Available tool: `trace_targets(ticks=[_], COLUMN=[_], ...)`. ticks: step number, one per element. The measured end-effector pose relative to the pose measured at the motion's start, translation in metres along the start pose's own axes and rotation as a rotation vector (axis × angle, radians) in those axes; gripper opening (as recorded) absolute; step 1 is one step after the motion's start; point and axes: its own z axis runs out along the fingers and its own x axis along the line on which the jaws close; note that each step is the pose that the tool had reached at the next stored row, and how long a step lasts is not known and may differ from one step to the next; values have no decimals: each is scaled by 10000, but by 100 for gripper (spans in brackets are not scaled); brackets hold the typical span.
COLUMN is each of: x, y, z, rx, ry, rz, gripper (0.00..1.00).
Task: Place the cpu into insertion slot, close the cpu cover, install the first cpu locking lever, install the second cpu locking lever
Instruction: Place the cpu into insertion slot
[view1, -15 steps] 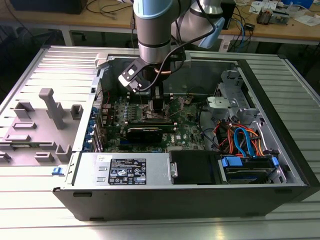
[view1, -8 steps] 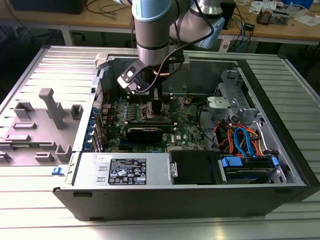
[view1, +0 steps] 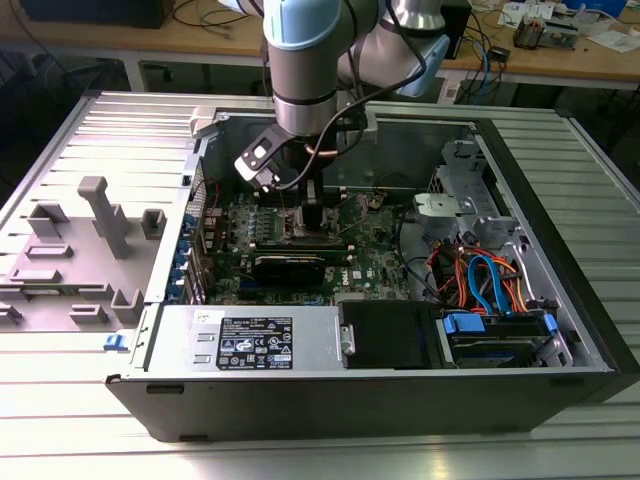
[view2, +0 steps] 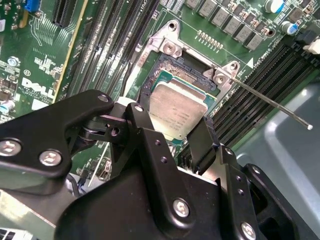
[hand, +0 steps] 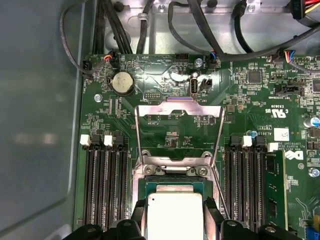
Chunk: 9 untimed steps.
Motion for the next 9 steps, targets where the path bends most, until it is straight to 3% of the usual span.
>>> trace_targets(ticks=[4,9], x=[-1,-1], y=[-7,-8], z=[54,63], rx=[0,1], ry=[0,-1], rz=[0,0], gripper=[55,55])
